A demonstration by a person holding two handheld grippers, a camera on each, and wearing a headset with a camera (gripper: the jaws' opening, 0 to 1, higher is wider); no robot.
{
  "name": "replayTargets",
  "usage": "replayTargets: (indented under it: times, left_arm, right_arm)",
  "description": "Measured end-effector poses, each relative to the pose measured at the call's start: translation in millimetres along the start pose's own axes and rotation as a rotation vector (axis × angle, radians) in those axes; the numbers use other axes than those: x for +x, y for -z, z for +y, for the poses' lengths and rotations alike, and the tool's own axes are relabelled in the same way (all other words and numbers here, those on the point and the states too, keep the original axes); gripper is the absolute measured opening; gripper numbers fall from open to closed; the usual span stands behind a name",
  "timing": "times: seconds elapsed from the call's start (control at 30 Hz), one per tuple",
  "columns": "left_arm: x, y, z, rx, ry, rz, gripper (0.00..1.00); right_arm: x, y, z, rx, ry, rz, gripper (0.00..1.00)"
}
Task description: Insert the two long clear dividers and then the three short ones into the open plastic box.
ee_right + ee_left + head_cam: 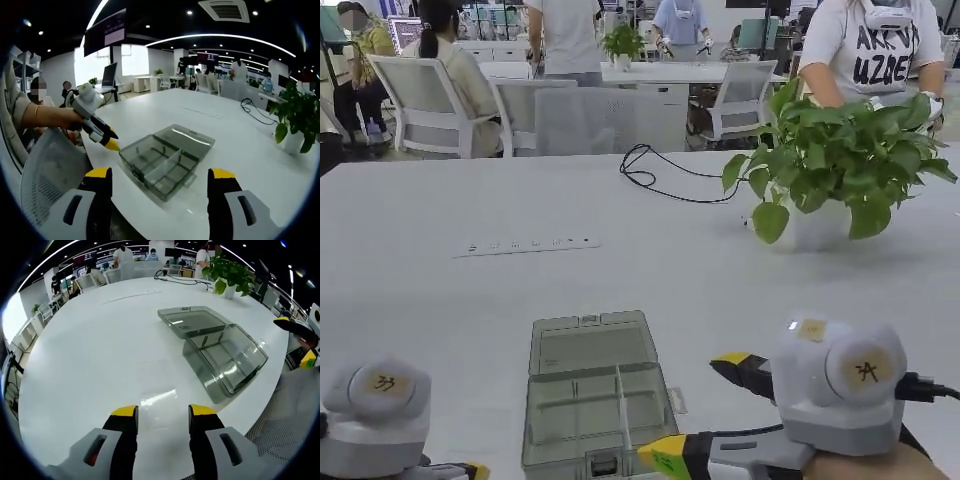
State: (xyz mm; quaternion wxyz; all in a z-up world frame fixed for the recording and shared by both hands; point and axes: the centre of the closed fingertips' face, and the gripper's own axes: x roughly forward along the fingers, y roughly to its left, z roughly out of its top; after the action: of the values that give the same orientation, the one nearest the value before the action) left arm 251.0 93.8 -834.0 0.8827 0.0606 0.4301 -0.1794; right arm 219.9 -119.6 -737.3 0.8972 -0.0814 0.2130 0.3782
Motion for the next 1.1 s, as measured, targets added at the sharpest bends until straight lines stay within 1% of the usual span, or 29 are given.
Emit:
replayTargets:
  times: [0.03,0.17,0.23,0.37,0.43,0.5,0.6,0.7,0.8,0.93,1.0,1.07,1.1]
  left_arm:
    - [1.3,0.2,0.2,0.002,-0.001,0.008,0.38]
    - [5.2,-1.1,1.6,0.002,-0.004,0.018,0.36]
    - [7.4,0.4,2.6,0.006,-0.009,0.034,0.35]
    - [10.0,2.4,2.1,0.007,-0.003,0.049,0.33]
    - [10.3,1.8,3.4,0.022,-0.012,0.051,0.32]
    - [10.7,2.1,4.4,0.037,-0.016,0.063,0.31]
    - [10.3,3.0,3.8,0.036,-0.016,0.079,0.3]
    - [11.1,3.2,4.1,0.055,-0.019,0.097,0.29]
    - [11.5,3.0,4.0,0.054,-0.019,0.114,0.27]
    - [12.0,3.0,4.1,0.051,-0.021,0.139,0.27]
    - [12.1,3.2,4.5,0.047,-0.023,0.145,0.28]
    - [12.0,3.4,4.7,0.04,-0.024,0.148,0.3]
    - [12.0,3.7,5.4,0.035,-0.026,0.151,0.34]
  right_arm:
    - [0.5,0.3,-0.1,0.0,0.001,0.001,0.78]
    - [2.6,0.8,-0.7,0.004,0.001,0.002,0.78]
    - [4.0,0.9,-1.3,0.005,0.001,0.003,0.78]
    - [5.7,0.4,-3.2,0.009,0.005,0.003,0.77]
    - [6.6,0.7,-4.2,0.01,0.006,0.004,0.77]
    - [7.6,1.4,-5.9,0.009,0.008,0.007,0.77]
    - [8.6,2.2,-7.3,0.011,0.011,0.01,0.76]
    - [10.1,2.9,-8.7,0.018,0.012,0.012,0.75]
    - [11.2,2.9,-9.8,0.026,0.015,0.012,0.75]
    - [12.8,2.9,-10.3,0.029,0.014,0.016,0.75]
    - [13.2,3.1,-9.8,0.029,0.011,0.017,0.75]
    - [13.4,3.6,-9.4,0.028,0.01,0.021,0.74]
    - [13.5,4.0,-9.3,0.028,0.009,0.023,0.74]
